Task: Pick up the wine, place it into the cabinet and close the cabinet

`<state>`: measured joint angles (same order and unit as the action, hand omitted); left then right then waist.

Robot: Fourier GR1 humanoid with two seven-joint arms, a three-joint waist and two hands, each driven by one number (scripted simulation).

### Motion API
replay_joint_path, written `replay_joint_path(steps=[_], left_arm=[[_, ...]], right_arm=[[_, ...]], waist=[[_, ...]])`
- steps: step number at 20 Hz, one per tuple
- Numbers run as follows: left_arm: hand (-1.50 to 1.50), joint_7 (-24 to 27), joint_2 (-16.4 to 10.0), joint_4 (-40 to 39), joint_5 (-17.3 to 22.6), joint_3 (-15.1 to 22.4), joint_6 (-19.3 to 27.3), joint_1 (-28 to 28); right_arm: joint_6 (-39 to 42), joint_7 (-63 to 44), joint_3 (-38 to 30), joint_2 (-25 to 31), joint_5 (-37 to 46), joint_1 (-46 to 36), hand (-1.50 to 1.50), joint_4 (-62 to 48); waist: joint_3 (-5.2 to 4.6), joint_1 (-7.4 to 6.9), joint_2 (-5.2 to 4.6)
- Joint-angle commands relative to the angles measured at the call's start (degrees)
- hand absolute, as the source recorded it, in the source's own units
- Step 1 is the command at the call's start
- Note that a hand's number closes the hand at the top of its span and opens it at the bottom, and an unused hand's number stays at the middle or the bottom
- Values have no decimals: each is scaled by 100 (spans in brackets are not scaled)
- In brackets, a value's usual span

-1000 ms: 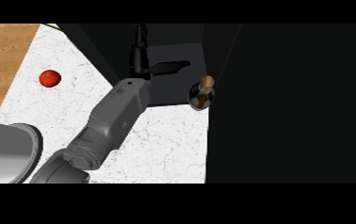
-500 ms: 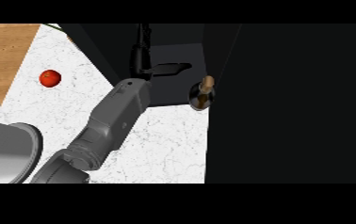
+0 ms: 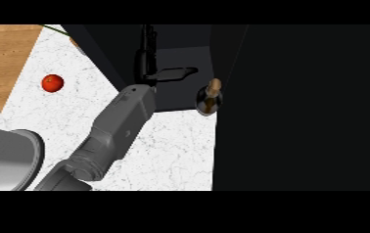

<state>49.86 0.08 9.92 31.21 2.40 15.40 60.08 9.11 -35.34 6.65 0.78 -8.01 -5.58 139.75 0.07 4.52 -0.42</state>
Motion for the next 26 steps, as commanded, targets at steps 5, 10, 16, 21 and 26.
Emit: replay_joint_path(steps=[5,10,16,21,26], left_arm=[[-150,-180,-8,822,918,965,282,-920],[-150,-265,-8,2221,1399,2151,743,-1935],[-150,-537,-8,4226,1491,3465,2282,-2855],[-150,-664,-9,5377,890,3940,2814,-3695],[-150,-1320,-366,6827,535,4049,2967,-4207]], right_arm=[[-217,-200,207,-76,8,-120,-150,197],[-143,-331,-64,89,-145,295,-150,714],[-216,-172,12,50,126,350,-150,590],[-258,-167,-73,46,108,92,-150,322],[-68,2,-336,171,-265,409,-150,514]], waist=[[-12,-98,51],[-8,-232,88],[-5,-398,98],[-6,-482,73],[-3,-474,67]])
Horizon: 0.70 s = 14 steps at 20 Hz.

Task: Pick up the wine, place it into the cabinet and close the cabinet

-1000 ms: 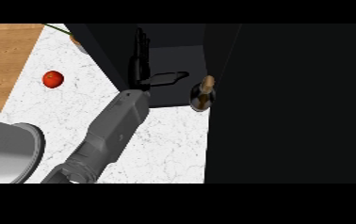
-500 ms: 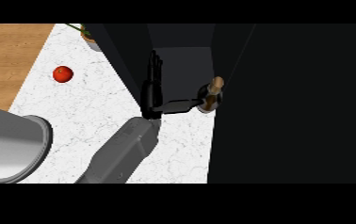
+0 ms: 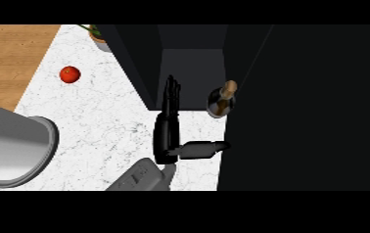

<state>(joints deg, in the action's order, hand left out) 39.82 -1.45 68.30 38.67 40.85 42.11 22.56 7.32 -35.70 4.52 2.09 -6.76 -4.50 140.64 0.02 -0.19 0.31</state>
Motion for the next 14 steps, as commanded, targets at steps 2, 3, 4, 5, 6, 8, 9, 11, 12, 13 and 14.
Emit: replay_joint_path(steps=[2,3,4,5,6,8,9,11,12,13,14], left_arm=[[-150,-360,-19,1368,-486,418,868,-670],[-150,-367,-66,1486,-592,456,731,-877],[-150,-536,-205,1749,-753,531,1017,-852],[-150,-618,-437,1948,-730,518,1025,-1093],[-150,-567,-454,2166,-856,654,1101,-1315],[-150,-805,-397,1982,-893,372,1011,-1082],[-150,-796,-612,2432,-1032,591,1147,-1425],[-150,-591,-718,2802,-1096,633,978,-1885],[-150,-553,-628,2956,-1136,718,1010,-2027],[-150,-619,-1057,3282,-985,561,678,-2190],[-150,-585,-1127,3541,-1040,684,755,-2372]], right_arm=[[145,149,-57,3,-287,474,-150,456],[157,166,-121,47,-277,297,-150,246],[192,248,-317,72,-388,493,-150,342],[242,207,-446,114,-629,518,-150,436],[102,28,-116,23,-300,272,-150,425],[131,-220,-320,136,-671,281,-150,691],[-55,-402,104,-6,-173,230,-150,766],[139,-53,-209,53,-502,376,-150,505],[329,165,-201,72,-534,668,-150,464],[347,-32,-246,163,-643,587,-150,624],[39,-569,111,82,-333,154,-150,729]], waist=[[3,2,-4],[1,4,-15],[3,9,-10],[4,4,-8],[0,-10,-9],[0,29,-17],[-2,8,-9],[0,10,-15],[2,18,-16],[0,12,-13],[-5,-14,-7]])
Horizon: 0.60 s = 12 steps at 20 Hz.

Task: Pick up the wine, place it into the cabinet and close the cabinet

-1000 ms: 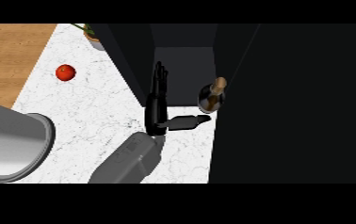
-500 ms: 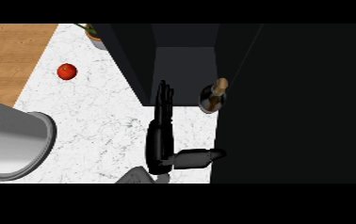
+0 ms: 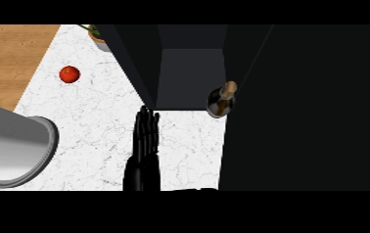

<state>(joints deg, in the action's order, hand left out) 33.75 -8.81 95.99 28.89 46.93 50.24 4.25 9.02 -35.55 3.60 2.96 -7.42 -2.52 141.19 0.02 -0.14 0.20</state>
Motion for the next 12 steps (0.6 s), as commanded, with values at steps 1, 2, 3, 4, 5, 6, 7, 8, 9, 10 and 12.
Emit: replay_joint_path(steps=[1,2,3,4,5,6,7,8,9,10,12], left_arm=[[-150,-401,-435,856,-191,154,-17,-100],[-150,-209,-783,1067,-118,191,-226,-588],[-150,94,-483,607,-176,175,-357,-622],[-150,27,-991,1272,-156,316,-381,-1015],[-150,-179,-1048,1107,39,-146,-709,-565],[-150,-353,-1208,1552,-109,137,-462,-792],[-150,-36,-1158,1416,-176,247,-623,-1004],[-150,-177,-1298,1612,-22,-46,-668,-991],[-150,-234,-1286,1676,-300,411,-483,-1042],[-150,18,-1192,1320,-143,236,-859,-1083],[-150,-61,-1463,1524,-49,-22,-1078,-1119]], right_arm=[[239,182,-104,-8,-679,262,-150,106],[-82,-289,306,-169,-348,-121,-150,174],[119,-321,112,-14,-712,43,-150,279],[155,-325,133,-49,-783,298,-150,457],[344,-279,-93,118,-1035,102,150,132],[189,-693,29,125,-942,-97,150,359],[321,-448,157,69,-867,37,150,292],[582,-367,-134,237,-1247,383,150,349],[646,-232,332,72,-944,658,150,538],[465,-662,570,80,-700,328,150,598],[577,-383,592,47,-620,524,150,681]], waist=[[4,9,-6],[-3,-35,-2],[-2,6,-10],[0,-12,5],[0,7,-13],[-1,-10,-2],[-1,-6,-4],[2,16,-6],[5,33,7],[-5,22,-4],[-3,34,-4]])
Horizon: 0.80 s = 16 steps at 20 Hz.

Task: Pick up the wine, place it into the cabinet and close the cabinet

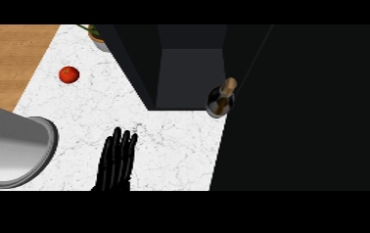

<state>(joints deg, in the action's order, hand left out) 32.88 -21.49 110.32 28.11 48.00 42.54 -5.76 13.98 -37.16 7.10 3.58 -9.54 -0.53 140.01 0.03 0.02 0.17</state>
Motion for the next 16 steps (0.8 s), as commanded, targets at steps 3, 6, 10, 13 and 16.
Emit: replay_joint_path(steps=[3,6,10,13,16], left_arm=[[-150,225,-836,551,334,-582,-872,-627],[-150,304,-717,455,321,-580,-806,-739],[-150,226,-1306,1243,431,-931,-880,-1185],[-150,406,-1358,956,792,-1526,-1259,-1229],[-150,519,-1637,1119,1115,-1950,-1668,-1576]], right_arm=[[193,-35,-28,71,-544,11,150,166],[150,-332,489,-136,-857,424,150,379],[93,-678,956,-253,-875,709,150,545],[168,-756,1115,-204,-1075,1058,150,759],[292,-841,1625,-205,-810,773,150,756]], waist=[[-5,-29,-11],[-5,-12,-6],[-2,-34,8],[-2,11,4],[-8,-58,13]])
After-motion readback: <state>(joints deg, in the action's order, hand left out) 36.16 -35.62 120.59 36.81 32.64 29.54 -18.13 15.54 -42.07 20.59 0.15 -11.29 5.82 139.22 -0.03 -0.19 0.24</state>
